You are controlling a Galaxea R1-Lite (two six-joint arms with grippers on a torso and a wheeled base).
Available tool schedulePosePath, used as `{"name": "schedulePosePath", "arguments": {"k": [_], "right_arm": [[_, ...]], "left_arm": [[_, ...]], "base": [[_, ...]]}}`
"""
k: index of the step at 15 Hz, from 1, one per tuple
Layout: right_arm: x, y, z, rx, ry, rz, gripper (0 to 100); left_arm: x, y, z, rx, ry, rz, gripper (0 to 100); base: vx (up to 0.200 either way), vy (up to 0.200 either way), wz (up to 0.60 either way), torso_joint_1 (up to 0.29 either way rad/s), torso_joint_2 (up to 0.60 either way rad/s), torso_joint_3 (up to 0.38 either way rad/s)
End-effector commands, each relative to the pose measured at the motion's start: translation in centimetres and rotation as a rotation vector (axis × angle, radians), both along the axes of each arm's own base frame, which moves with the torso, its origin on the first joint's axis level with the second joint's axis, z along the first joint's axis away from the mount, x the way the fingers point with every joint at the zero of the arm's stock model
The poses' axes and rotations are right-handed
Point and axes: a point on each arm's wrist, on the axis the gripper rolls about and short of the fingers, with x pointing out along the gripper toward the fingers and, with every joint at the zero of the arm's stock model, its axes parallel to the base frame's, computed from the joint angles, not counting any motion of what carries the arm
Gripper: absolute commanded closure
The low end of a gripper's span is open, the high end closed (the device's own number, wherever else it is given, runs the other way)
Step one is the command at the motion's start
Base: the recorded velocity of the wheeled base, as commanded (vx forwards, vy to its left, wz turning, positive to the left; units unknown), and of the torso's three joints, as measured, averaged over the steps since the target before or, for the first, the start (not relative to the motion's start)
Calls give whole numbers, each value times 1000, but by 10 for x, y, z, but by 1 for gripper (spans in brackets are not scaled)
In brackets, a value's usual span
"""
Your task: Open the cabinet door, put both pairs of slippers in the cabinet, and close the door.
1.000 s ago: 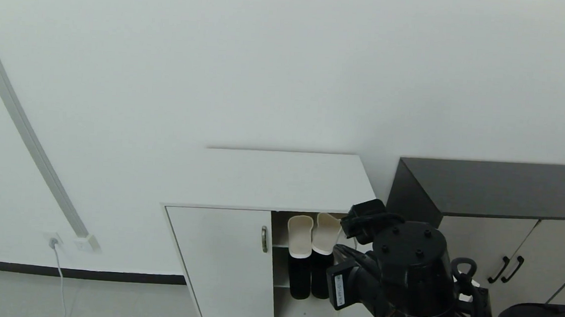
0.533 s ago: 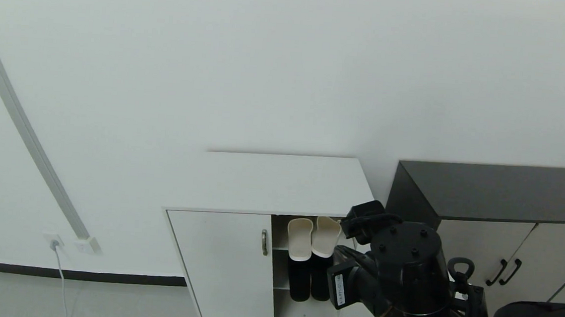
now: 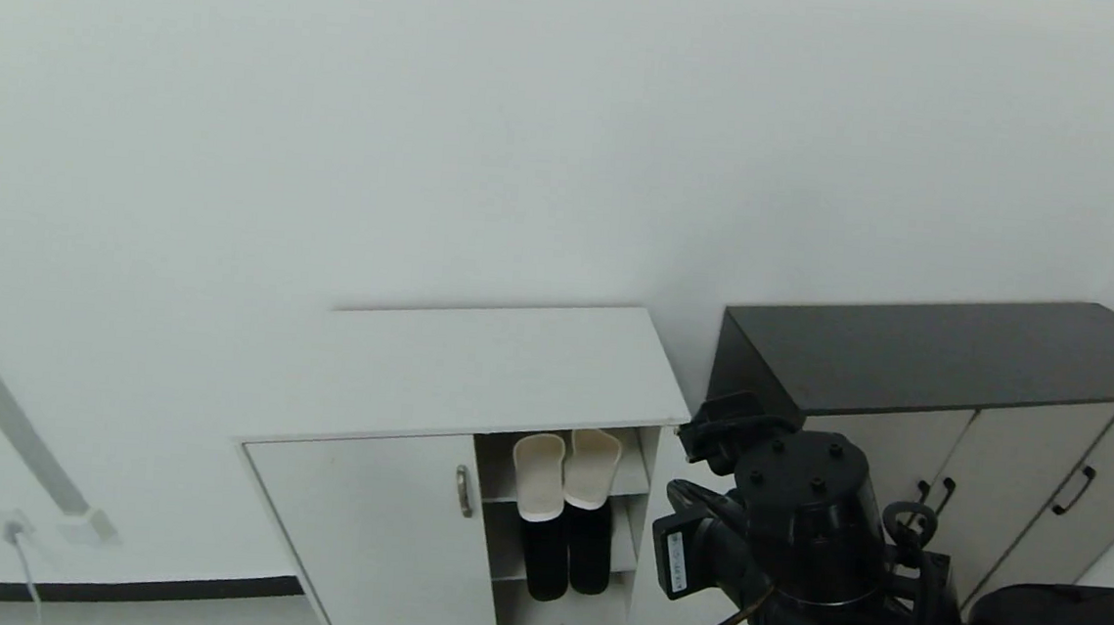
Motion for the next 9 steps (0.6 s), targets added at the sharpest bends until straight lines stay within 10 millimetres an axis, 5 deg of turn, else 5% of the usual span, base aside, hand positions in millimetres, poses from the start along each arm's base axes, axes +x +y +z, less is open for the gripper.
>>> {"name": "schedulePosePath", "arguments": {"k": [1, 9], "right_arm": [[-1, 0, 0, 1, -1, 3, 100], [0, 2, -1, 6, -8, 5, 100]], "left_arm": [[0, 0, 0, 1, 2, 0, 100], [0, 0, 0, 4, 1, -5, 100]], "base": [[0, 0, 0, 0, 0, 0], [-25, 0, 0, 0, 0, 0]]}}
